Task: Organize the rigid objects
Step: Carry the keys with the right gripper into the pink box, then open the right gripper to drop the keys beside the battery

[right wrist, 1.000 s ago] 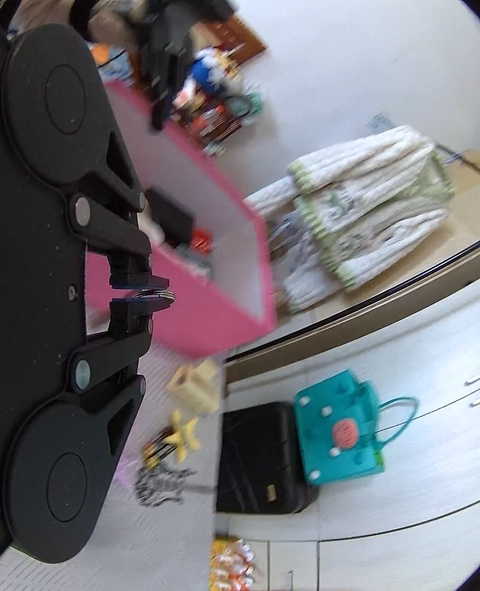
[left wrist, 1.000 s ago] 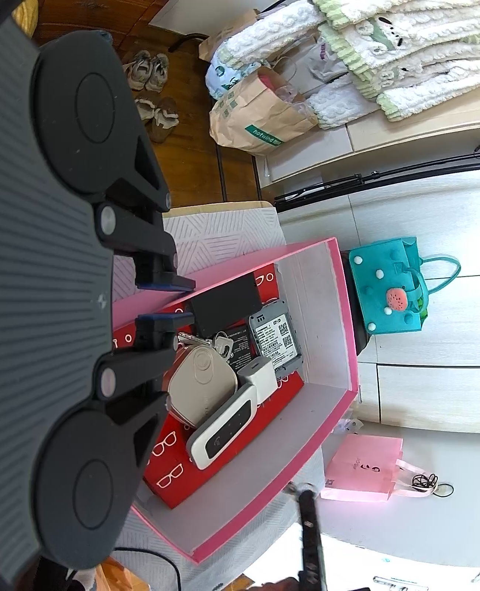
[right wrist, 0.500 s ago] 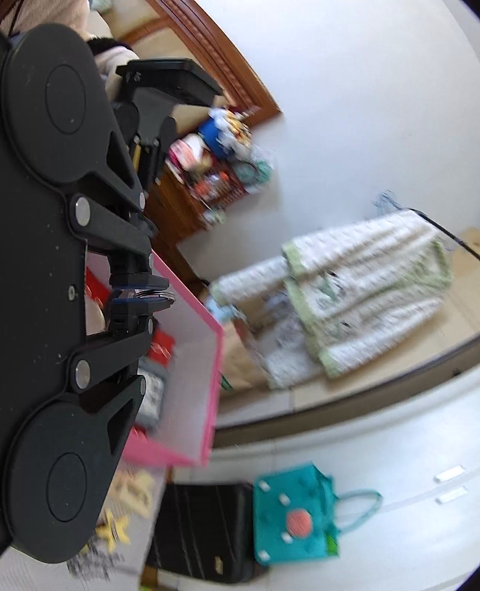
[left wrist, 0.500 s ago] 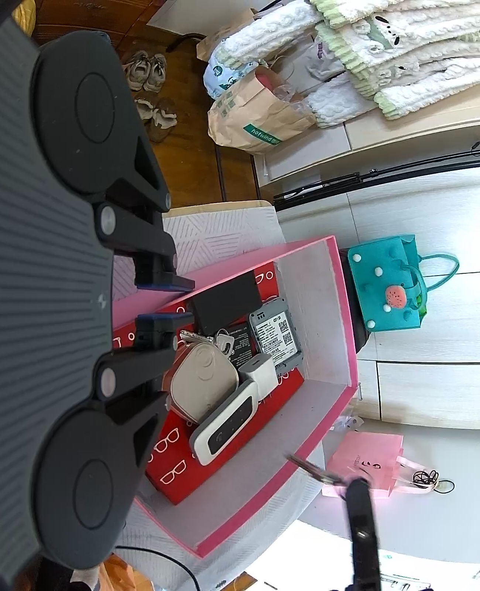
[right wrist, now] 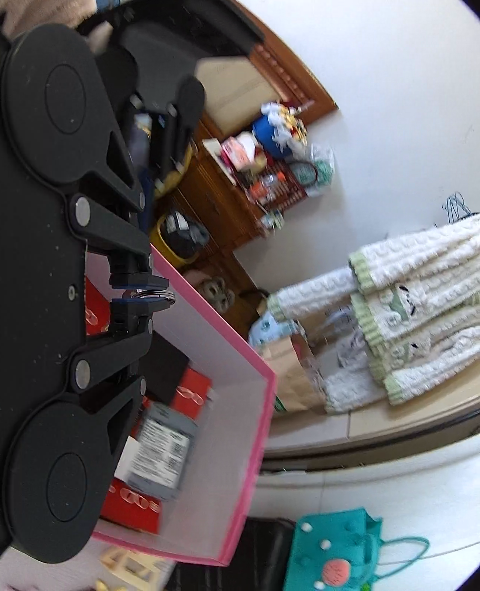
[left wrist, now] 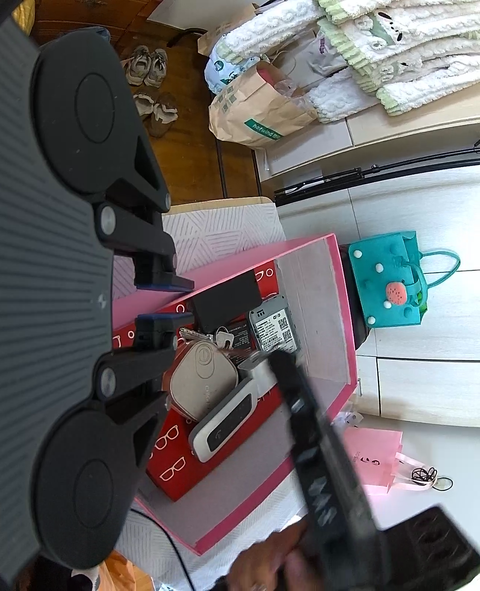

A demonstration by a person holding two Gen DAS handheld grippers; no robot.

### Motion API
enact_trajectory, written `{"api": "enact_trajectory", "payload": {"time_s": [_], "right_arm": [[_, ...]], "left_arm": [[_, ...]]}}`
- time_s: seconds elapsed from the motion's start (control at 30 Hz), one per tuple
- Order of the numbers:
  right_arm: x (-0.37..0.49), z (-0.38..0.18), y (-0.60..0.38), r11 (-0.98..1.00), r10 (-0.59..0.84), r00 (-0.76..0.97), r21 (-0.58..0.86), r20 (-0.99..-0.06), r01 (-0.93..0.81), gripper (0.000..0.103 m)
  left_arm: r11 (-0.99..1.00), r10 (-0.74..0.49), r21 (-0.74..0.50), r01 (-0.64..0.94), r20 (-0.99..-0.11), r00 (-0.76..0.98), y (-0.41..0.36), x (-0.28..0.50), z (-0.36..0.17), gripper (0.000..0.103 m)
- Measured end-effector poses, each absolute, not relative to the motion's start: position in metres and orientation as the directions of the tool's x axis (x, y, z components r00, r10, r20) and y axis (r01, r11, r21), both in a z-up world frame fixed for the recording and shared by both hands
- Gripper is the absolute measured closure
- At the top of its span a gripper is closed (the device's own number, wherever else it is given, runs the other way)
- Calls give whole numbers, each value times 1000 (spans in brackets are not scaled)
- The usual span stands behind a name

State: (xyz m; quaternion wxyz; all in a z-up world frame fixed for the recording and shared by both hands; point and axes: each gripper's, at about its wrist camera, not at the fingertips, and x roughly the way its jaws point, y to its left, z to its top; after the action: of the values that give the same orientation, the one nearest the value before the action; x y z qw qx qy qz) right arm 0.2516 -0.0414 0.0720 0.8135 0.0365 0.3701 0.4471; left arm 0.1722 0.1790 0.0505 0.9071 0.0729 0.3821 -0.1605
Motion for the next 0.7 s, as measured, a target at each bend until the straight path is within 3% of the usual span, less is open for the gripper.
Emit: {"api": "enact_trajectory", "payload": {"time_s": [0.37,0.5,0.7], "right_arm": [[304,57,-35,792,523,521,158,-675,-590,97],[314,51,-40,838,455,576,108,-679,-535,89],[301,65,-75,833,511,580,200,-634,-516,76]], "left_arm": [[911,-191,104,400,-753,630,164,176,54,93],[914,-192,94,394,-756,626,165,177,55,93],[915,-180,103,389,-760,625,162,179,55,93]]}}
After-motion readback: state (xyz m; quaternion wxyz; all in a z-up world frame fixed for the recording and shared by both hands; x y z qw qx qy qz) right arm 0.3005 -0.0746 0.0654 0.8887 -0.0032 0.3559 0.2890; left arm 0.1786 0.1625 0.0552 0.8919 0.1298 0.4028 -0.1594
